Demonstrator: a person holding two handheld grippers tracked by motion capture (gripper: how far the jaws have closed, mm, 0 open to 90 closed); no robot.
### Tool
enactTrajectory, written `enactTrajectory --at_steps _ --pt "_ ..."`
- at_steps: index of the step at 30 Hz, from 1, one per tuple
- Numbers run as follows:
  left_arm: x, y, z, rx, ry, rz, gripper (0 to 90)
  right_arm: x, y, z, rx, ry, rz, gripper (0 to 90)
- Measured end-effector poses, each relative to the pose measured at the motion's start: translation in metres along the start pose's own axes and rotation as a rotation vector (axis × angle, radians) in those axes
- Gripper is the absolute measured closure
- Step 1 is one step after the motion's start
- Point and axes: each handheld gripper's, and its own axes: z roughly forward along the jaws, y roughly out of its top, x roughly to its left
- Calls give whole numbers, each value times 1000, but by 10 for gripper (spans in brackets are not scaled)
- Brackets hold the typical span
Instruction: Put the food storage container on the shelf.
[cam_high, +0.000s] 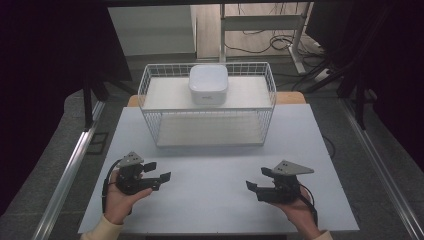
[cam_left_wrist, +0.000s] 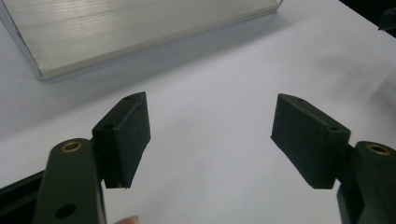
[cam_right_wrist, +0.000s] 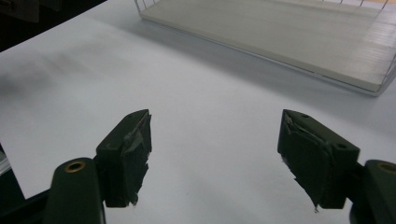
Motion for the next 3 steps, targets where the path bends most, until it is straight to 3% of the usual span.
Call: enactTrajectory --at_steps 3 --pt "3 -1 -1 -2 8 -8 276 -3 -2 1 -7 -28 -9 214"
